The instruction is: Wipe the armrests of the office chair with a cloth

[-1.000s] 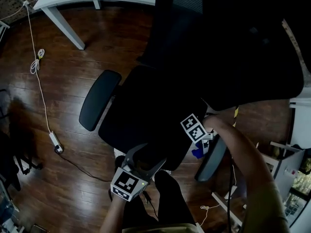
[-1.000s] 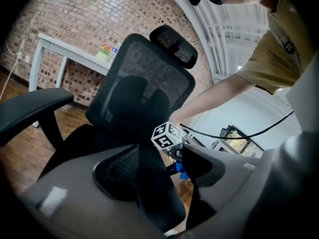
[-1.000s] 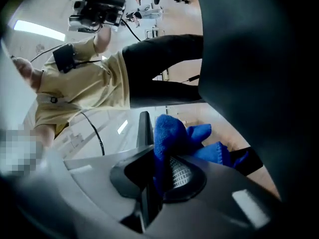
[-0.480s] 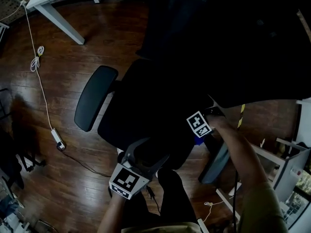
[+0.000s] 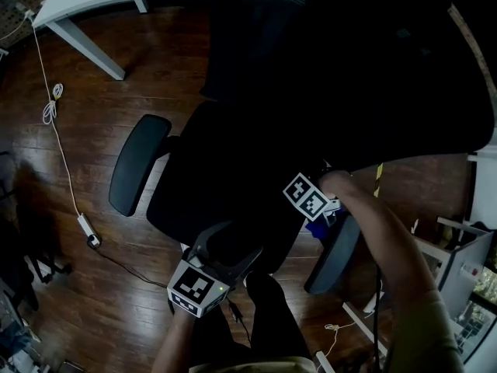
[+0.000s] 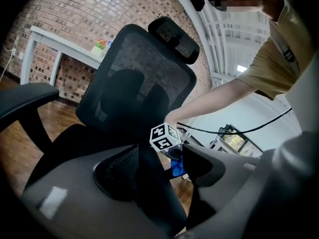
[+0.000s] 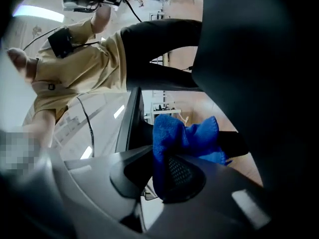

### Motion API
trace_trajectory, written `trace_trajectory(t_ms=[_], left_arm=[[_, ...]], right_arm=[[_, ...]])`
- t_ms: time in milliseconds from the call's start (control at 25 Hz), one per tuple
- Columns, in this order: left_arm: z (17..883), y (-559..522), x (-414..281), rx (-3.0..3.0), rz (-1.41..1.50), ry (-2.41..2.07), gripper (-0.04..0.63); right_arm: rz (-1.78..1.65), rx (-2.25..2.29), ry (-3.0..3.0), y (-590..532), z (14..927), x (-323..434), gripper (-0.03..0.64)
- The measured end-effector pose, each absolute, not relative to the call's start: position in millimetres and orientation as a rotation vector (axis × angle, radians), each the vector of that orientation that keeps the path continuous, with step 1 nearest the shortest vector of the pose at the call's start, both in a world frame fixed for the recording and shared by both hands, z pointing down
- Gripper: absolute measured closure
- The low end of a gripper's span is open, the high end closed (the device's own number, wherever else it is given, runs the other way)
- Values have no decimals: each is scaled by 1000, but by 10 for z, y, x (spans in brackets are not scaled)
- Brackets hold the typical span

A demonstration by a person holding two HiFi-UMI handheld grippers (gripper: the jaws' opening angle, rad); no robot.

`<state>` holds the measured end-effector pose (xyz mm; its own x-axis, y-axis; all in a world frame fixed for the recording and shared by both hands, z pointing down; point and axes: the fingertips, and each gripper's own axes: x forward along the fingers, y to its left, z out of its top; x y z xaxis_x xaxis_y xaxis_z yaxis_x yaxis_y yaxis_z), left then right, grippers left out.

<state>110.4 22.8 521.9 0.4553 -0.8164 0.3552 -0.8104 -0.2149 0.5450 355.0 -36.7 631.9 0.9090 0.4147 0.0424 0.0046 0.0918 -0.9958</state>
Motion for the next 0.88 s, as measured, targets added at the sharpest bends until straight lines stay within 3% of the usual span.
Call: trace_trajectory(t_ms=[480, 880], left_arm=[[5376, 402, 1190, 1995, -2, -1310, 341], [5298, 304, 1287, 2037, 14, -1277, 342]], right_arm=[[-107, -1241, -759, -598, 7615, 3461, 587], [32, -984, -1215, -645, 7285, 2949, 586]])
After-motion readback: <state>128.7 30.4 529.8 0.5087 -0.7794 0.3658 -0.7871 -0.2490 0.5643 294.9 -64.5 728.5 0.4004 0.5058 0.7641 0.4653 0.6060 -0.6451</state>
